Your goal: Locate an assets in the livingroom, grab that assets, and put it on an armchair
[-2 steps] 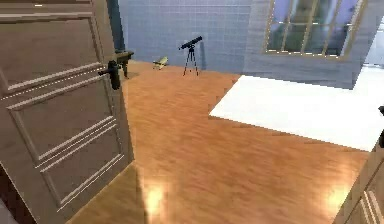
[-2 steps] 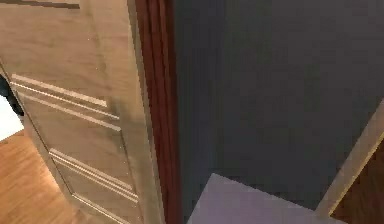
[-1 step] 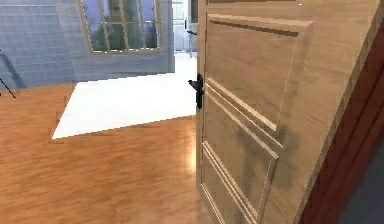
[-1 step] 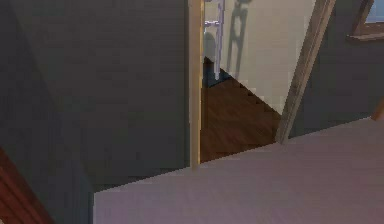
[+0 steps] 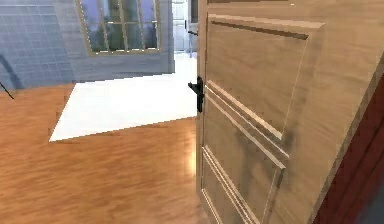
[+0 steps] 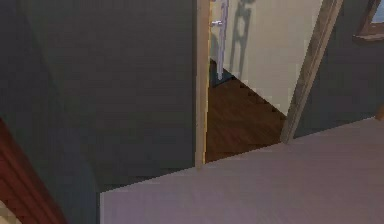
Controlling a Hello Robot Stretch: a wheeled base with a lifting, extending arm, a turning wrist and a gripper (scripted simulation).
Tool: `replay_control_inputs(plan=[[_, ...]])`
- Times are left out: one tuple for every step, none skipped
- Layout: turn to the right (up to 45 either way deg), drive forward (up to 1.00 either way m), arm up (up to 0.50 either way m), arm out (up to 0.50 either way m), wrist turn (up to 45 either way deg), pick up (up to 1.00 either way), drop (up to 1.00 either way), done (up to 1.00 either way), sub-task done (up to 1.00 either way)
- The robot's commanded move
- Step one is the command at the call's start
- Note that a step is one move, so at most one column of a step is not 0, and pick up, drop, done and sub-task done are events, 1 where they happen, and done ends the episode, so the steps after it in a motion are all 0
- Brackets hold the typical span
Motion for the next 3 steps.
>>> replay_control_inputs(plan=[[-27.0, 0.0, 0.0, 0.0, 0.0, 0.0, 0.0, 0.0, 0.0], [0.0, 0.8, 0.0, 0.0, 0.0, 0.0, 0.0, 0.0, 0.0], [6.0, 0.0, 0.0, 0.0, 0.0, 0.0, 0.0, 0.0, 0.0]])
